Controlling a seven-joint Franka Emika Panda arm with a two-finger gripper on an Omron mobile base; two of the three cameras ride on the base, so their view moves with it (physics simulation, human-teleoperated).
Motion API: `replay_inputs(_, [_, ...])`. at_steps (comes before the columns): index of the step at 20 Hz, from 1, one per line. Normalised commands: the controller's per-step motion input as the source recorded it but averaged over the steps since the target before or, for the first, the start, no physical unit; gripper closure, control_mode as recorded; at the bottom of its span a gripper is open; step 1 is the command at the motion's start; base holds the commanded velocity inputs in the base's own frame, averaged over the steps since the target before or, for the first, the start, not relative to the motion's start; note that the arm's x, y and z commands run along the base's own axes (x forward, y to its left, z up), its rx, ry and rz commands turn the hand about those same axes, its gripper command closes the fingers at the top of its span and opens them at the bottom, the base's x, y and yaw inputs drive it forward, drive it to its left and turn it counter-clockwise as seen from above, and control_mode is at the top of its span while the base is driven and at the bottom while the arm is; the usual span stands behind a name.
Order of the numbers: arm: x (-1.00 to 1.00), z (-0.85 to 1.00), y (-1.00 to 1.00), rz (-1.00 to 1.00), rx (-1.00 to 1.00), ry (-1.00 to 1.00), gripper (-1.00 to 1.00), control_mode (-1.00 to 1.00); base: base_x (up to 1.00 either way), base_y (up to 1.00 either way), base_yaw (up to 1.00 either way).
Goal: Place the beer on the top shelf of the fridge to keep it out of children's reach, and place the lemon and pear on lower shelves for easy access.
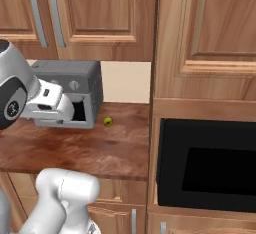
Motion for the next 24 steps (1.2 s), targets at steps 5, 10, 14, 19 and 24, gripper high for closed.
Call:
replay_inputs(5, [0.29,-0.61,0.00,0.06,0.00,-0.01,-1.00,-1.00,0.00,0.00,0.00])
replay_inputs(10, [0.30,-0.51,0.00,0.18,0.00,-0.05,-1.00,-1.00,0.00,0.00,0.00])
replay_inputs(14, [0.26,-0.26,0.00,0.23,0.00,-0.09,-1.00,-1.00,0.00,0.00,0.00])
replay_inputs(19, [0.16,-0.13,0.00,0.12,-0.01,-0.03,-1.00,-1.00,0.00,0.00,0.00])
replay_inputs(24, [0.28,-0.12,0.00,0.06,-0.01,0.00,-1.00,-1.00,0.00,0.00,0.00])
